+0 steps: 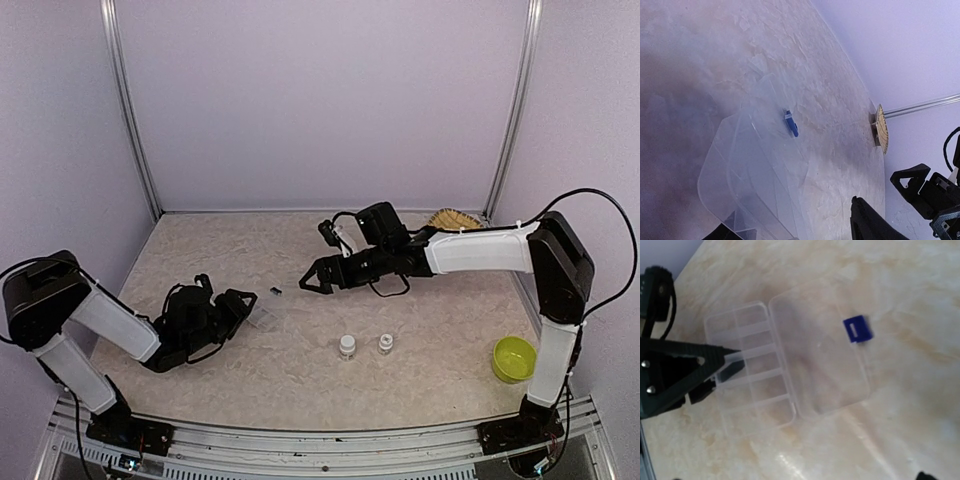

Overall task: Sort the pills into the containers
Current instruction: Place the pill container at the center of the board, then adjust the pill container at the center of the board, then pick up the pill bottle from the center of the board.

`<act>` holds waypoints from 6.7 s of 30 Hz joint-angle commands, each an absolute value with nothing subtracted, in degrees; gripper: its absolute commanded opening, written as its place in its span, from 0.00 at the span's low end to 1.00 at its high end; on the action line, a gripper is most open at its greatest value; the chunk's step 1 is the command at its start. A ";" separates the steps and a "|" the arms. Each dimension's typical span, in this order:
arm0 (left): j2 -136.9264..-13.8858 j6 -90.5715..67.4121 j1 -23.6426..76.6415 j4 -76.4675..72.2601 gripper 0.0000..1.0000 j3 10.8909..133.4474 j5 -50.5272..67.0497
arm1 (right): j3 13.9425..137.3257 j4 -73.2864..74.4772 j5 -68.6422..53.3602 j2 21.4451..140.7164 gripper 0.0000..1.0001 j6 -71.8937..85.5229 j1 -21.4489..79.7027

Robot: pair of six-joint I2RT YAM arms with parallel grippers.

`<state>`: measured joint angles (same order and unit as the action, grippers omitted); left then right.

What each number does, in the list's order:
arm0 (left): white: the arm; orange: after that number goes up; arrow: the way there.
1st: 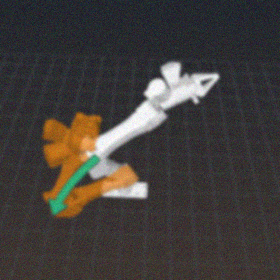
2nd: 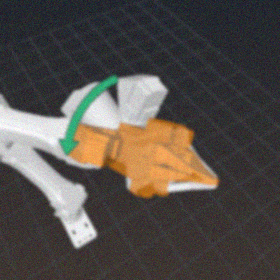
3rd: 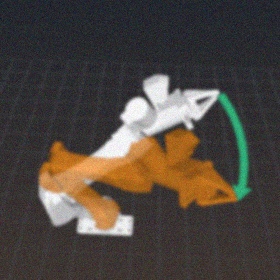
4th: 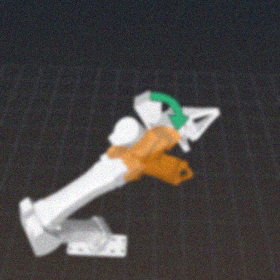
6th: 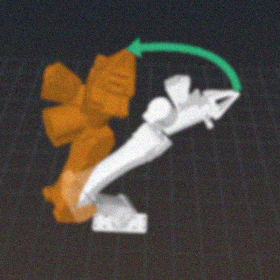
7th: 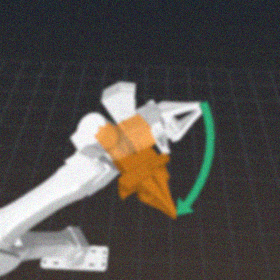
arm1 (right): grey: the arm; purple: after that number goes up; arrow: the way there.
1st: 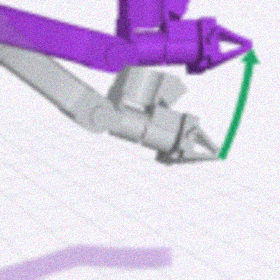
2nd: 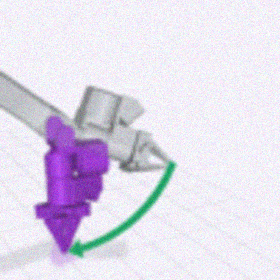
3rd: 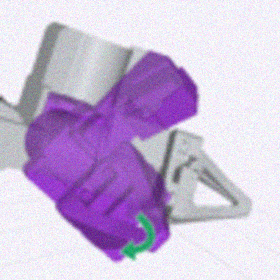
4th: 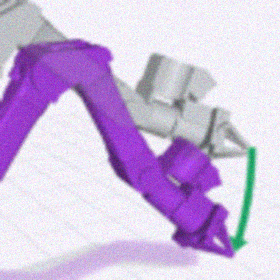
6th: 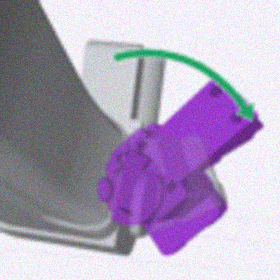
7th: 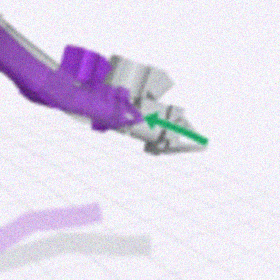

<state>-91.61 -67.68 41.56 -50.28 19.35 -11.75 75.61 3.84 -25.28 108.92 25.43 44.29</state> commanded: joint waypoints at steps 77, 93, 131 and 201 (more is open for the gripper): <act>-78.23 -59.15 33.70 -32.42 0.91 11.87 0.01 | 87.53 13.76 -24.17 116.60 1.00 20.57 49.00; -85.78 -63.83 39.08 -38.99 0.72 13.83 -0.10 | 81.81 13.54 -21.63 109.31 1.00 19.91 43.95; -70.62 -46.46 42.00 -16.52 0.99 30.23 -16.78 | 63.51 9.05 -13.33 92.45 1.00 15.00 34.13; -87.24 -3.06 56.35 -7.17 0.99 56.35 7.64 | 28.53 -17.95 5.56 58.48 1.00 9.40 32.26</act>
<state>-85.56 -5.08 55.00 -10.61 53.76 7.31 29.28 -16.25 3.29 59.66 8.84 32.80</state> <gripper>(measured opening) 0.988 0.999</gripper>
